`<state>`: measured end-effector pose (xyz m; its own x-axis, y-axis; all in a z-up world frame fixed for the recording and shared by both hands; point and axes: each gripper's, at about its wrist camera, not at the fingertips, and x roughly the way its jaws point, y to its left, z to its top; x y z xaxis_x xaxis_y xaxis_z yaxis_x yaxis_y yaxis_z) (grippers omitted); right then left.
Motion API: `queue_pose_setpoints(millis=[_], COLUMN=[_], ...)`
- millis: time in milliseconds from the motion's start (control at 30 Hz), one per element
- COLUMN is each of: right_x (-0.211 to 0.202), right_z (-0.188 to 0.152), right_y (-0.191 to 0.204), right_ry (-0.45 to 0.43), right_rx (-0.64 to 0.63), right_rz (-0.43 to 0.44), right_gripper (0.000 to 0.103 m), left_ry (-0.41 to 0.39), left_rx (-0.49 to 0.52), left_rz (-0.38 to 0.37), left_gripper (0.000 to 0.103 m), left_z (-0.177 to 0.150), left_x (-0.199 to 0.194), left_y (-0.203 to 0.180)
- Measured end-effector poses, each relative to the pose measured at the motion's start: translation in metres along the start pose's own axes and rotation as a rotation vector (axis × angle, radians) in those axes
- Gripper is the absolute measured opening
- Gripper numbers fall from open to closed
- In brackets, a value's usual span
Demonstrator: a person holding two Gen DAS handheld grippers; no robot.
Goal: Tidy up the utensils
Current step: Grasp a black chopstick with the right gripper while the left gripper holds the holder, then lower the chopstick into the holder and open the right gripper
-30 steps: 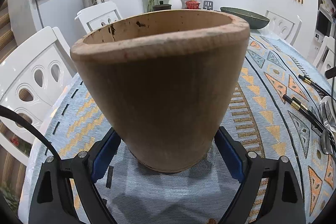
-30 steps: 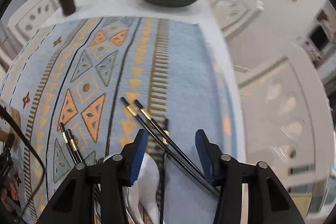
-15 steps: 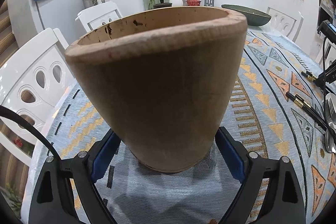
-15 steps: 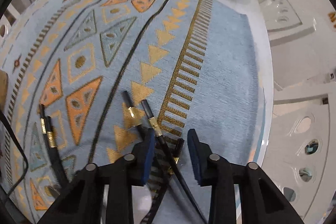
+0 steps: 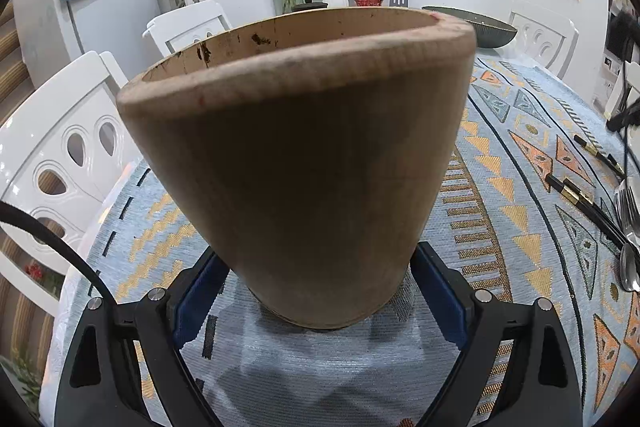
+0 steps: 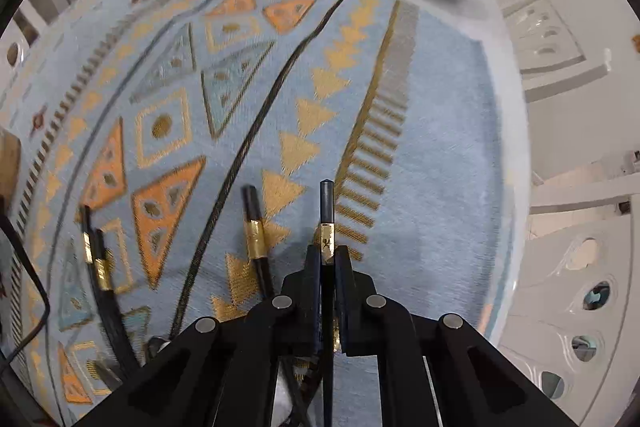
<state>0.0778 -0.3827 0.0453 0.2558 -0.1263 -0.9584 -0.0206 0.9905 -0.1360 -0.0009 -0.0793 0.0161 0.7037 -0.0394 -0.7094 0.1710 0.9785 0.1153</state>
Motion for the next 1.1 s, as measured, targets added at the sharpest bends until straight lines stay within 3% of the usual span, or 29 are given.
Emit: queue_pose_setpoints(millis=[433, 700, 867, 1100], right_x=[-0.154, -0.222, -0.258, -0.292], right_z=[-0.023, -0.011, 0.02, 0.052], right_y=[-0.007, 0.024, 0.067, 0.131], right_ry=[-0.348, -0.564, -0.681, -0.777], right_rx=[0.2, 0.259, 0.219, 0.111], right_rz=[0.006, 0.146, 0.274, 0.424], right_gripper=[0.006, 0.006, 0.006, 0.006], left_ry=[0.003, 0.004, 0.004, 0.005], left_rx=[-0.009, -0.012, -0.013, -0.017], left_rz=[-0.013, -0.016, -0.019, -0.023], left_gripper=[0.092, 0.092, 0.092, 0.092], left_z=[-0.001, -0.002, -0.002, -0.003], left_x=[0.002, 0.001, 0.001, 0.0], left_y=[0.004, 0.004, 0.004, 0.003])
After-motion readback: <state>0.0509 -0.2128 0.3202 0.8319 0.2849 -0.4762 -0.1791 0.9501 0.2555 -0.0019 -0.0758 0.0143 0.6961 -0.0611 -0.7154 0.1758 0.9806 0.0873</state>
